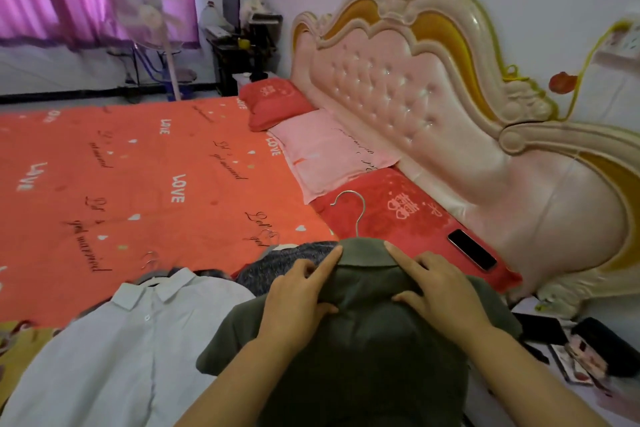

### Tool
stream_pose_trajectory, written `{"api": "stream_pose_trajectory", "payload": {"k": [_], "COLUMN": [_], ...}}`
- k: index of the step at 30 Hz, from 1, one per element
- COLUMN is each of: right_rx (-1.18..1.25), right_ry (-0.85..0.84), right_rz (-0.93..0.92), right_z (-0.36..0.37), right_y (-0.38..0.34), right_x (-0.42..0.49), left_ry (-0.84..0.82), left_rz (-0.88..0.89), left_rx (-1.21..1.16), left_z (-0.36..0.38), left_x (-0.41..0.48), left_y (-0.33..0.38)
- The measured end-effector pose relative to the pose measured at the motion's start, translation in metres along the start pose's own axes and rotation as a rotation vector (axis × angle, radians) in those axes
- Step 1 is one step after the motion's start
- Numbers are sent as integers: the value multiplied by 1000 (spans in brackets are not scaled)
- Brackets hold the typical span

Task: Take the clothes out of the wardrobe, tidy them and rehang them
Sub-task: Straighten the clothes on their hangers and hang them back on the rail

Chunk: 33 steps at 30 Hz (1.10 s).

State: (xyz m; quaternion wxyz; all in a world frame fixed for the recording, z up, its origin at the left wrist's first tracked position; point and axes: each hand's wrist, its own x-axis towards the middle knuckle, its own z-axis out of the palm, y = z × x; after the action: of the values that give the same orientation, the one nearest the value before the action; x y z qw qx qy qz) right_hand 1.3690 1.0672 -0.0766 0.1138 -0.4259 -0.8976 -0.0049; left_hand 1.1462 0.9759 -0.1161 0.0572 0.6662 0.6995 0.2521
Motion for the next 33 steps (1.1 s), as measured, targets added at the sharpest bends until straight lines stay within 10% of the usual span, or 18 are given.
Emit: {"api": "stream_pose_trajectory", "payload": {"k": [25,33], "right_rx": [191,2], "right_ry": [-441,-834], "right_rz": [-320,-206], "right_z": [284,432], "right_y": [49,49], "right_x": [312,310], "left_ry": [-244,-631], "left_rz": [-607,-875], "left_rx": [231,128], "left_z": [152,264], "left_x": [179,172], "left_y": [-206,-271]}}
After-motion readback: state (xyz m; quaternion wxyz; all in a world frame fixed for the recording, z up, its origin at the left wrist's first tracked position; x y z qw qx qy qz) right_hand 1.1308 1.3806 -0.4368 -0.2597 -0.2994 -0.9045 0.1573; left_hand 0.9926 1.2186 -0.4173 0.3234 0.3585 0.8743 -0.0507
